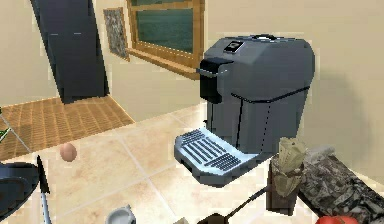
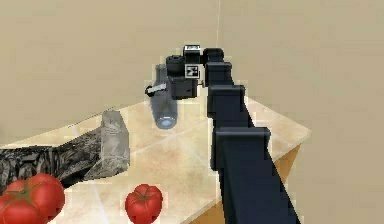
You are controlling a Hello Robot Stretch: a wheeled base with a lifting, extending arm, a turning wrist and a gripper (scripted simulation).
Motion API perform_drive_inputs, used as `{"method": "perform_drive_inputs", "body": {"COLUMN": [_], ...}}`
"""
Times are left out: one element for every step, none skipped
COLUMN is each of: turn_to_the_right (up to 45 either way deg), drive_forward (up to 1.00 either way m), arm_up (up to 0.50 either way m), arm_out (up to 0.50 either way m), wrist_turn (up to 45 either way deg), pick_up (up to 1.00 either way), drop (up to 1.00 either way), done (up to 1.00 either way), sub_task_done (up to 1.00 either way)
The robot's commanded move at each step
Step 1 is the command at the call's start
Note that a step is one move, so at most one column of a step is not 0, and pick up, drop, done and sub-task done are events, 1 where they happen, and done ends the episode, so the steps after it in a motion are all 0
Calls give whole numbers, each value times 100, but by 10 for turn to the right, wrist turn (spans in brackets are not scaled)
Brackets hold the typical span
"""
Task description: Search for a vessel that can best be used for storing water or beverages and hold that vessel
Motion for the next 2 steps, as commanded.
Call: {"method": "perform_drive_inputs", "body": {"turn_to_the_right": [0, 0], "drive_forward": [0, 0], "arm_up": [0, 0], "arm_out": [0, 0], "wrist_turn": [0, 0], "pick_up": [100, 0], "drop": [0, 0], "done": [0, 100], "sub_task_done": [0, 0]}}
